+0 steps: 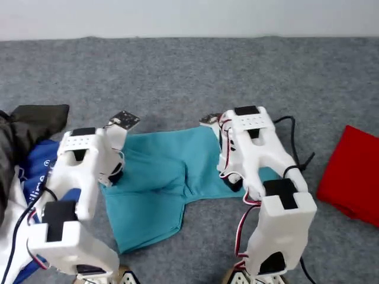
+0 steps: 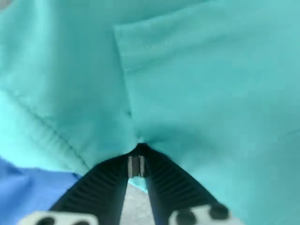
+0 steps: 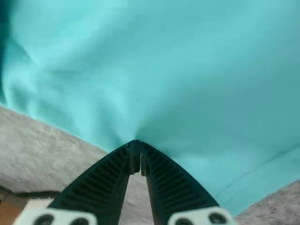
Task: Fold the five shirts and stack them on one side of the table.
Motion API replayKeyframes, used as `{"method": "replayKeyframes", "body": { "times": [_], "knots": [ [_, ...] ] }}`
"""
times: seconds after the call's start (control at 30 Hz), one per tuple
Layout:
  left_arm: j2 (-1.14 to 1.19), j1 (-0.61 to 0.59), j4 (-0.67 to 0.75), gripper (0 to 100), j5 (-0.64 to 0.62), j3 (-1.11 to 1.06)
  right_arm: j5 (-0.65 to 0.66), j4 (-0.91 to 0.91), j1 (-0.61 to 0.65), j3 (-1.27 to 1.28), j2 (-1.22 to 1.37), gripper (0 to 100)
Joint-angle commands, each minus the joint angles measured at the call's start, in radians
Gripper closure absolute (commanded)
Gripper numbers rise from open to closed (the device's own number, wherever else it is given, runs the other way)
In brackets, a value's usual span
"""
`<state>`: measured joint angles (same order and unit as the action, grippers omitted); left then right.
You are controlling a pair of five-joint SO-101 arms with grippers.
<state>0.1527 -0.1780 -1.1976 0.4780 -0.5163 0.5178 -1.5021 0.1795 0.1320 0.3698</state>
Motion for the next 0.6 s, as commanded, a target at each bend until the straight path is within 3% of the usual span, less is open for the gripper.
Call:
{"method": "replayKeyframes", "body": {
  "times": [0.0,0.23,0.57],
  "knots": [
    [0.021,-0.038,0.018,98,0.023,0.104,0.069,0.007,-0.07,-0.002,-0.056,99.0],
    [0.109,-0.028,-0.143,98,0.023,0.309,0.155,-0.027,-0.128,-0.014,-0.074,99.0],
    [-0.068,0.006,-0.279,98,0.021,0.326,0.094,-0.124,0.09,-0.021,-0.306,99.0]
  ]
}}
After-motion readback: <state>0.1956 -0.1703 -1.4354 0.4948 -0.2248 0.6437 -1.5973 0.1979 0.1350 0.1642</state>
